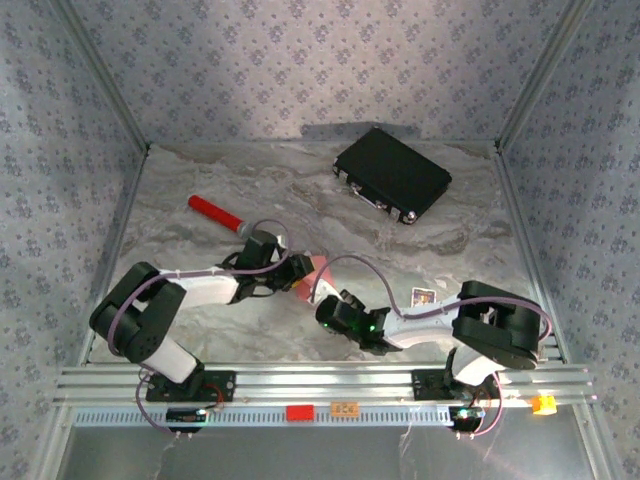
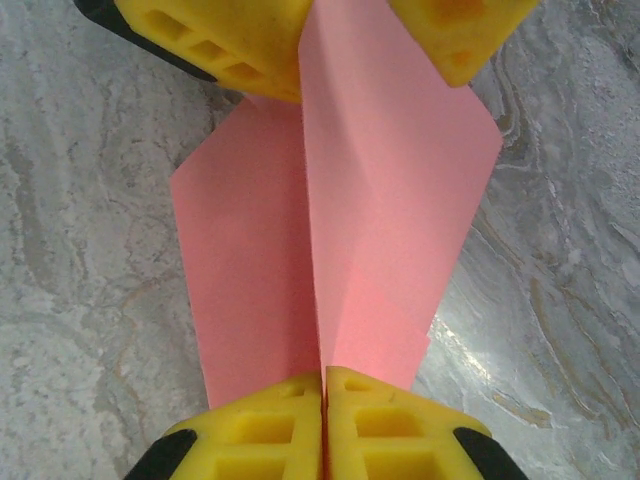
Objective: Fold a paper plane with a square sheet of paper (pick it up from the middle)
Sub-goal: Fourth fold the wing at the center of the table.
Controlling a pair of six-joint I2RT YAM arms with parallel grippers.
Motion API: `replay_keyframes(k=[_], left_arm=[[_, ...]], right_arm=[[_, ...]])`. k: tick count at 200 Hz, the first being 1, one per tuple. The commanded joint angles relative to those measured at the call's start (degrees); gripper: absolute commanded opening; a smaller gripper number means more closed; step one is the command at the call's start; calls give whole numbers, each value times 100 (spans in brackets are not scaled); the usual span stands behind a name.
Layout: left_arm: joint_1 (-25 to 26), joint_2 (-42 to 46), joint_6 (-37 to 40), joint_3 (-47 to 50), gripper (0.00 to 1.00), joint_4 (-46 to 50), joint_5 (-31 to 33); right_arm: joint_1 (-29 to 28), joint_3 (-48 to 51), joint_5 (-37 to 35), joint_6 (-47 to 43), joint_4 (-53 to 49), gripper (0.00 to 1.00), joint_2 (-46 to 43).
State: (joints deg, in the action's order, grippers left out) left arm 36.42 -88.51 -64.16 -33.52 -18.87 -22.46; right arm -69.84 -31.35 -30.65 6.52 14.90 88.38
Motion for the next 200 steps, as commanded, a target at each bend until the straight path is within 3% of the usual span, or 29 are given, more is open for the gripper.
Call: replay_keyframes(k=[1, 44, 70, 200], left_arm=[[-4, -102, 99, -184, 42, 164, 39], [-9, -134, 72, -327, 18, 385, 65], [-11, -159, 69, -346, 11, 462, 75], [-11, -153, 62, -337, 9, 484, 101]], right_arm=[[40, 120, 39, 108, 204, 11, -119], [50, 18, -37, 173, -55, 18, 35], [41, 3, -140, 218, -116, 23, 103], [-47, -24, -202, 270, -145, 17, 136]])
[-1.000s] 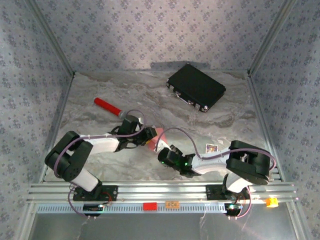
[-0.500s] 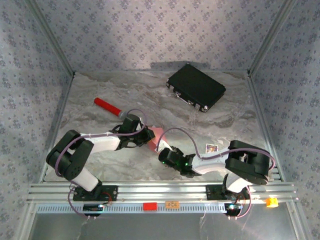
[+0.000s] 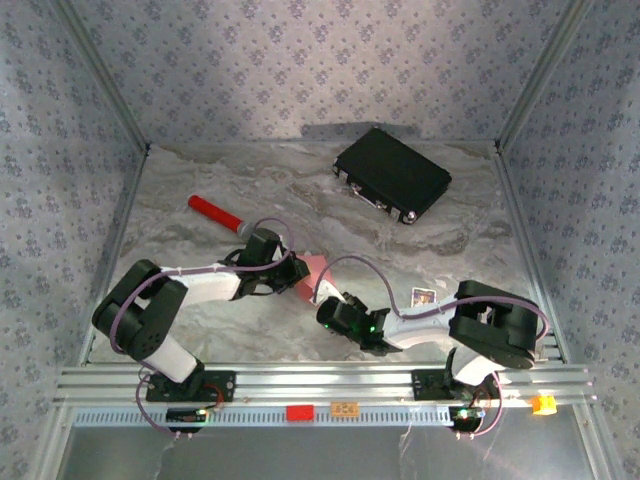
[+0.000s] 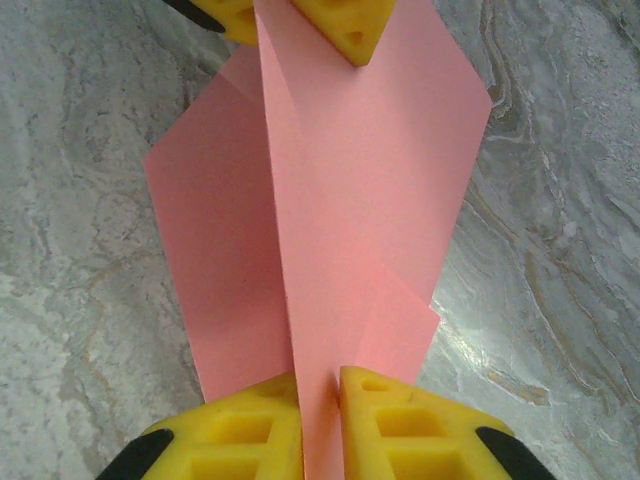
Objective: Fold a paper plane with a square sheet of paper (pick it up from the middle)
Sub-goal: Fourth fold the wing at the center of the table.
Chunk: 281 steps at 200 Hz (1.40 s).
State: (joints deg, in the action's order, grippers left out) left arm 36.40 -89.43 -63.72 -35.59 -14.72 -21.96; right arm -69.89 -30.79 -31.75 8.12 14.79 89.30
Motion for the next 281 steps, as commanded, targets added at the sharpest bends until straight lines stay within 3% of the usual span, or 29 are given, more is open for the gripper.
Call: replay_keyframes(k=[1, 52, 175, 231, 281], left_arm=[[-5, -64, 22, -131, 9, 67, 55], [-3, -40, 9, -137, 9, 95, 60], [-5, -83, 5, -147, 9, 87, 56], [6, -78, -3, -132, 9, 76, 55], [3, 107, 0, -118, 30, 105, 101]], right_arm=[[-43, -83, -94, 111, -129, 17, 44], [-40, -109, -24, 146, -110, 14, 31], [-25, -105, 43, 150, -26, 20, -16], [-16, -129, 150, 181, -79, 12, 36], [88, -164, 505, 359, -73, 8, 177]])
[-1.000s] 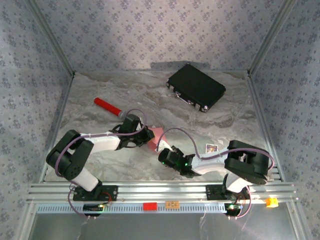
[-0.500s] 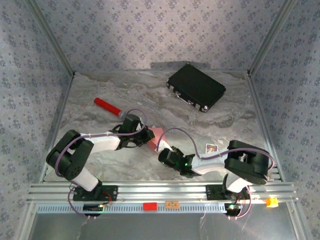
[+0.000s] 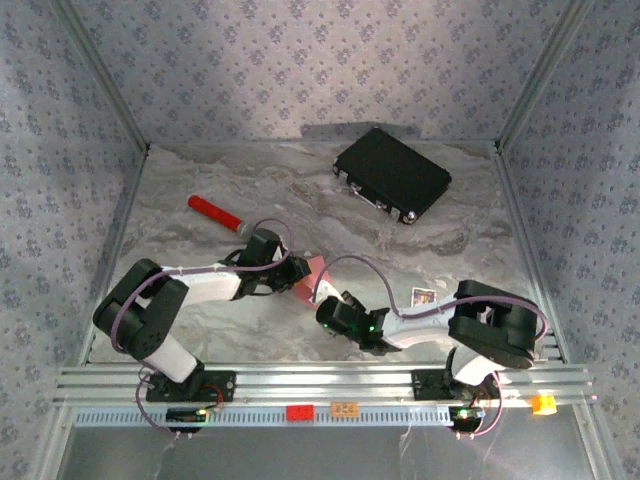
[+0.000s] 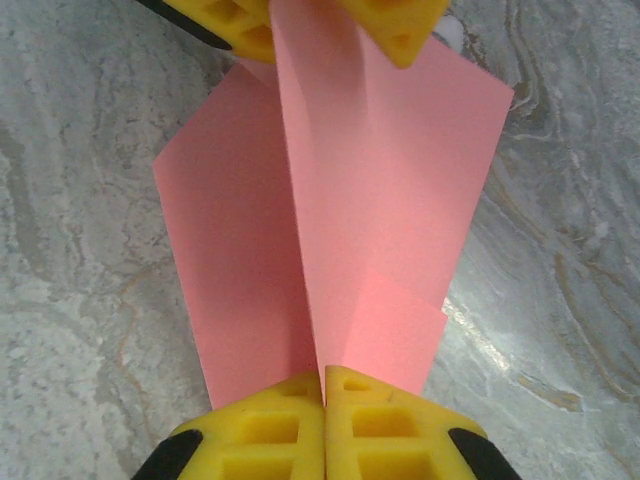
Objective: Fold a paper plane with a square sheet of paper (pick it up from the middle)
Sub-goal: Fourth fold the wing at the center of the table.
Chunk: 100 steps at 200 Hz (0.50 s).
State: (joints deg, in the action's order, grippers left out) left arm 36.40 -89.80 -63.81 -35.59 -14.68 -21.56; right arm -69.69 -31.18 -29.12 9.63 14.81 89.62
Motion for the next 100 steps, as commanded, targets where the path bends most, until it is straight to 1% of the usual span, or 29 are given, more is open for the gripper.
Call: replay_keyframes(k=[1, 14, 24, 47, 57, 100], left_arm=[[1, 150, 9, -116, 31, 108, 72], [5, 279, 46, -123, 40, 226, 162], [3, 390, 75, -123, 44, 341, 234], [6, 550, 163, -123, 45, 578, 369], [2, 562, 184, -124, 45, 654, 402], [4, 595, 176, -88, 45, 715, 442]], right_arm=[[78, -125, 255, 211, -71, 8, 148], [111, -132, 355, 265, -33, 8, 195], [146, -127, 444, 300, -9, 9, 226], [192, -108, 506, 380, 47, 13, 237], [206, -81, 504, 399, 65, 13, 189], [253, -33, 585, 443, 21, 19, -40]])
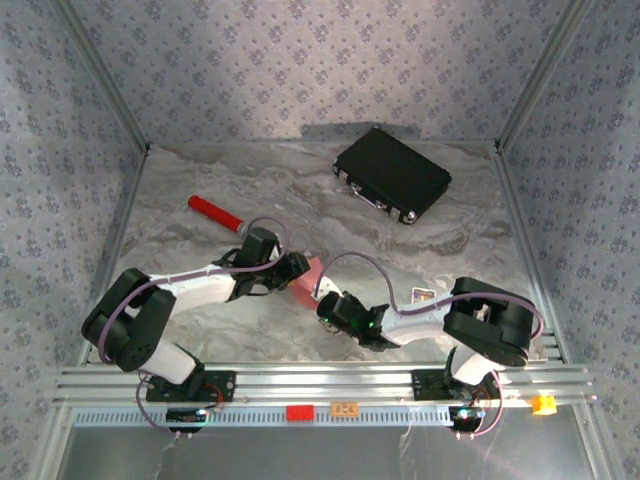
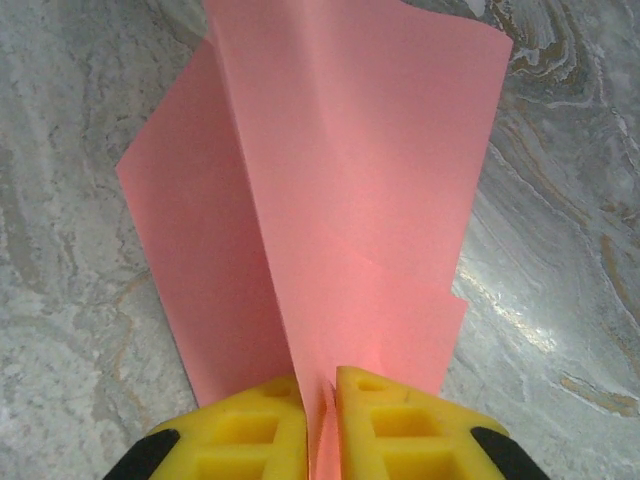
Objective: Fold a paper plane with a square sheet of paper (pick it up from the middle)
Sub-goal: Fourth fold the wing at the center of the table.
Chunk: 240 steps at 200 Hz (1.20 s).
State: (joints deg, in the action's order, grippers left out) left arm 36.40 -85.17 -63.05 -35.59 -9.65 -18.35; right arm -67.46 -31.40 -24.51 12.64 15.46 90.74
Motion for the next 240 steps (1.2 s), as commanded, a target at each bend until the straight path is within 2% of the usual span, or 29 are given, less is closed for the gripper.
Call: replay_keyframes(k=[1, 52, 92, 125, 155, 175, 240], left_arm=[[1, 136, 100, -88, 45, 219, 125], [7, 114, 103, -105, 45, 263, 153], [0, 114, 95, -92, 44, 252, 152], [0, 220, 93, -90, 45, 314, 200], [-2, 439, 130, -88, 50, 552, 402], [0, 659, 152, -60, 57, 758, 588], [-4, 1107, 161, 17, 62, 1160, 889]], right_arm=[[26, -9, 128, 142, -44, 19, -161], [25, 4, 232, 117, -17, 21, -197], [27, -20, 202, 106, -70, 13, -196], [53, -33, 309, 142, -49, 10, -147], [184, -11, 621, 250, 134, 8, -49], [302, 17, 899, 329, 258, 8, 1], [730, 83, 1798, 648, 474, 13, 129]])
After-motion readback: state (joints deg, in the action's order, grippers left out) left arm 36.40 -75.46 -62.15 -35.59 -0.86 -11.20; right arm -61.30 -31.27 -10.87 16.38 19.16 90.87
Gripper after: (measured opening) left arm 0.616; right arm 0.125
